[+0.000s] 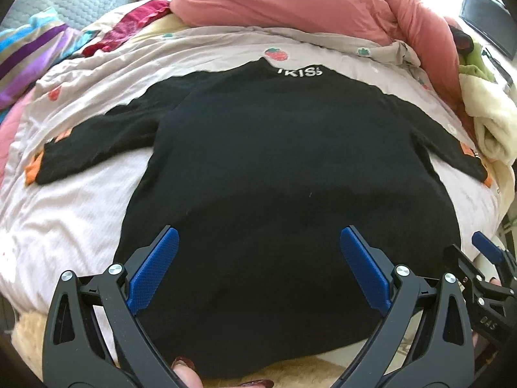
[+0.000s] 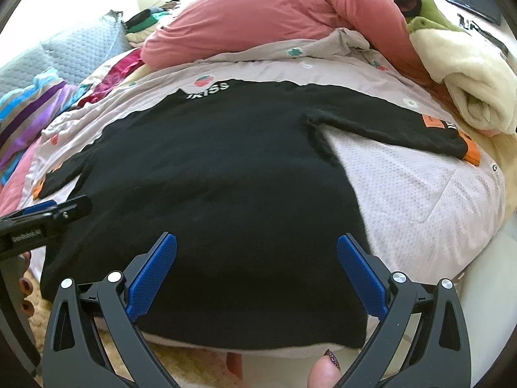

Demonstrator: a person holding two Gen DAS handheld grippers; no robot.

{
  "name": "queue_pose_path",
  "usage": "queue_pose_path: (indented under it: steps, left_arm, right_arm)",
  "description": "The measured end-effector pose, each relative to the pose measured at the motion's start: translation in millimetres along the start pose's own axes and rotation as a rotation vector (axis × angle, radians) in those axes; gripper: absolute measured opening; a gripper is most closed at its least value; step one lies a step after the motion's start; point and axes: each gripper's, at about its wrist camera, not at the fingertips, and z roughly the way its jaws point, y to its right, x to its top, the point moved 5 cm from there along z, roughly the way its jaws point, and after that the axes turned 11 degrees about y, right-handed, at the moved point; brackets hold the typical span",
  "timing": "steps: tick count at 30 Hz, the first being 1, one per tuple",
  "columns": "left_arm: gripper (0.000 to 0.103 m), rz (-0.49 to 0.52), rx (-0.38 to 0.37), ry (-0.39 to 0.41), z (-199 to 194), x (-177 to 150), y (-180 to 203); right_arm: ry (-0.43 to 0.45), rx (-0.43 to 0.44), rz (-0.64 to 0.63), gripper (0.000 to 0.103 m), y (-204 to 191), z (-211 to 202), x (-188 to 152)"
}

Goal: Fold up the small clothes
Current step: 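Move the right gripper to the orange-cuffed black sock and grasp it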

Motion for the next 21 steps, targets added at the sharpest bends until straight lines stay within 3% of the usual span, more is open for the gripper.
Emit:
queue_pose_path:
  steps: [8,15,21]
  left_arm:
    - [0.094,0.012,-0.015,-0.017,31.6,29.2,12.2]
    - [0.094,0.001,-0.024,-0.034,62.2,46.8,16.8]
    - [0.094,-0.007,-0.012,-0.05,85.5,59.2,19.9]
  right_arm:
    - [-0.028,-0.046,0.123,0.099,50.4,30.0,16.2]
    - [-0.035,-0.089,0.297,0.099,123.5,57.1,31.1]
    - [-0.014,-0.194,0.407,0.099,192.6,72.2,42.6]
